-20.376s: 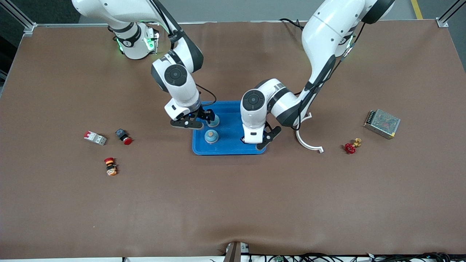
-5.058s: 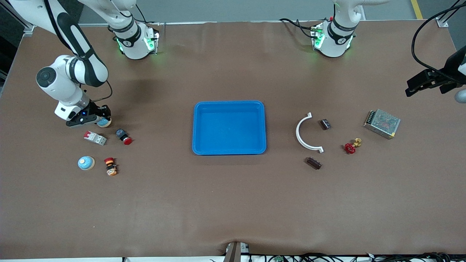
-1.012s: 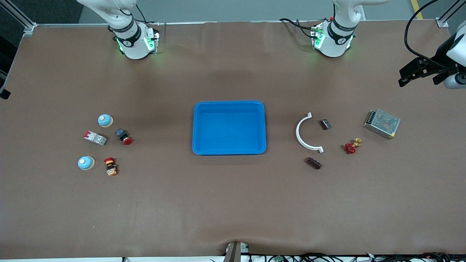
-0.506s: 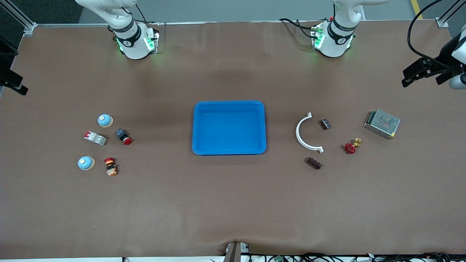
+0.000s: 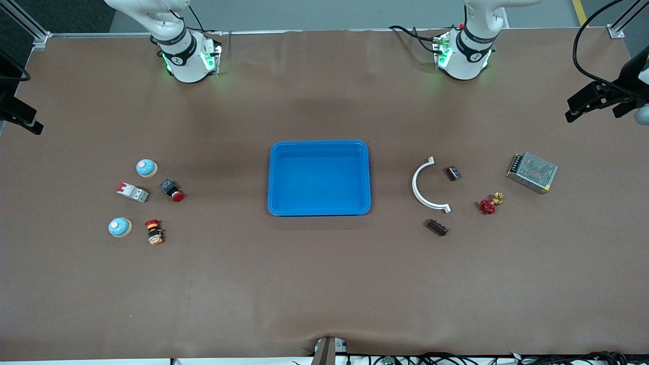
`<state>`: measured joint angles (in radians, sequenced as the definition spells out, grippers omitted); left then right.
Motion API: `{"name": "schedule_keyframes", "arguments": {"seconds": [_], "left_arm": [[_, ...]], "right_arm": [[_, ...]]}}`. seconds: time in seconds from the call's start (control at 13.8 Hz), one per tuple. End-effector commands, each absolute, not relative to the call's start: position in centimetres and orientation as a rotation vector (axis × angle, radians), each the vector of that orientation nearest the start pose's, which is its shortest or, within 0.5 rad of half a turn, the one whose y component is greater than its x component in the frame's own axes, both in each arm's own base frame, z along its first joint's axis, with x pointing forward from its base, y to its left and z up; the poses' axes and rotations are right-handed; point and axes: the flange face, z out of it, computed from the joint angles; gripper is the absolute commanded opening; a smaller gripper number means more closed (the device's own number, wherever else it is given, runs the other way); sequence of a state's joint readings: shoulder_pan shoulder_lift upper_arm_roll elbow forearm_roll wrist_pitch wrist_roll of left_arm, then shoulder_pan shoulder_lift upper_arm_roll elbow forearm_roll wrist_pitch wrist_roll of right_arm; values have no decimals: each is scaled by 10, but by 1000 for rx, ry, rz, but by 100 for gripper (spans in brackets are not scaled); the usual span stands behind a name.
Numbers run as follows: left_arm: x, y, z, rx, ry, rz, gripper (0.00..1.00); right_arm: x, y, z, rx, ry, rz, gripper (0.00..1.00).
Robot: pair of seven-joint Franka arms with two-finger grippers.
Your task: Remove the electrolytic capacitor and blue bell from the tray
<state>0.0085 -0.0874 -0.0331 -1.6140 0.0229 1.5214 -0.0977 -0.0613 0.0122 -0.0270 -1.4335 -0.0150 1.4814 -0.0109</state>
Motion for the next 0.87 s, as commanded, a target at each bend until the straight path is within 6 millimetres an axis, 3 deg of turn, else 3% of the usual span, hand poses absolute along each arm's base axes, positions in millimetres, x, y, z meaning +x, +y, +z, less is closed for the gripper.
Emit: {"name": "schedule_keyframes", "arguments": {"seconds": [0.0,0.79], "left_arm": [[513,-15,652,-3128,-80,-13,100],[512,-36,660,-3129,42,-32,100]], "right_arm": [[542,-50,675,-3149,134,-67,100],[542,-50,673,-3149,122,-60,100]]}}
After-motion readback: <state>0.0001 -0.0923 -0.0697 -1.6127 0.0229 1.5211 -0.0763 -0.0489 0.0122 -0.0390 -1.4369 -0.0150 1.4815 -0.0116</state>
